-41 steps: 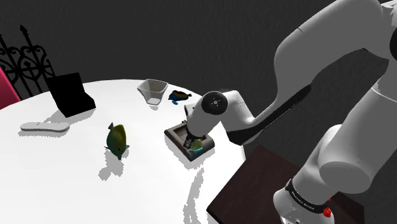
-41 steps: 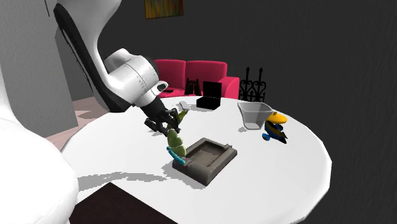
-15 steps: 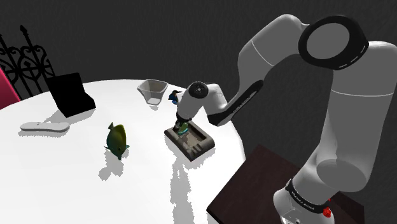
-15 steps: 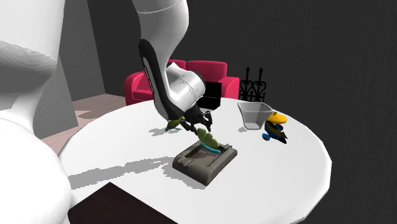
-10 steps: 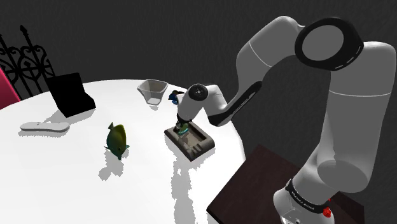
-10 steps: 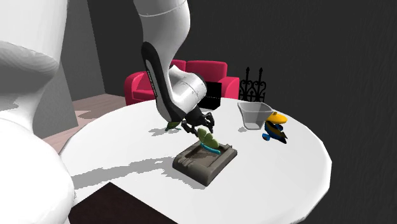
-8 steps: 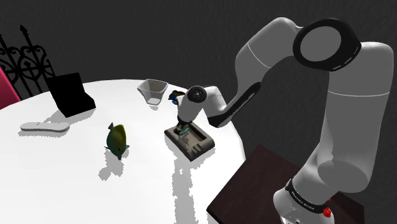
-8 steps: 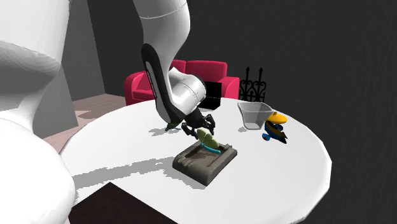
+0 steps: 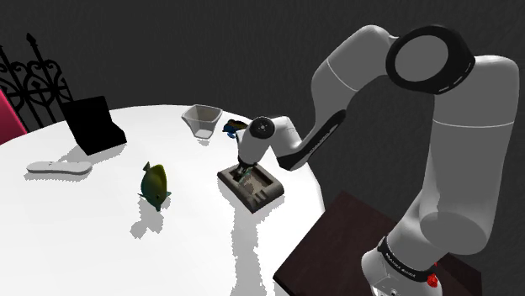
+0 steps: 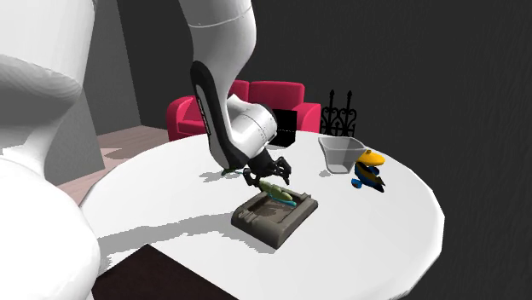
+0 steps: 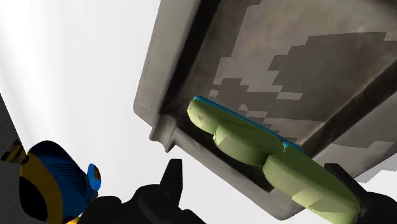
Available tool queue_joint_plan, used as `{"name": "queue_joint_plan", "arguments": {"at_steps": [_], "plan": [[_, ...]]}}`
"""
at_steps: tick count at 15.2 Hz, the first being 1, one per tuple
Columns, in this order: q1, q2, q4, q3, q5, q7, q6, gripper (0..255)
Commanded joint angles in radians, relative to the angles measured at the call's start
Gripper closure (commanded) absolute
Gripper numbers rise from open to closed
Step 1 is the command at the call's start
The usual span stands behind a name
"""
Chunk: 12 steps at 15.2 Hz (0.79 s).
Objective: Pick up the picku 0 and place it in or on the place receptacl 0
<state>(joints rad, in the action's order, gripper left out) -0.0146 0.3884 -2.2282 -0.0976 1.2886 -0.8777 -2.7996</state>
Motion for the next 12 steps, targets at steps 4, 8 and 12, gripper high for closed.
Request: {"name": "queue_joint_plan", "arguments": {"at_steps": [4, 8, 12], "plan": [[-0.012, -0.140, -0.092, -0.054, -0.136, 0.105, 0.039, 0], [-0.012, -0.140, -0.092, -0.054, -0.136, 0.105, 0.039, 0], [-0.012, -0.140, -0.092, -0.054, -0.136, 0.105, 0.039, 0]]}}
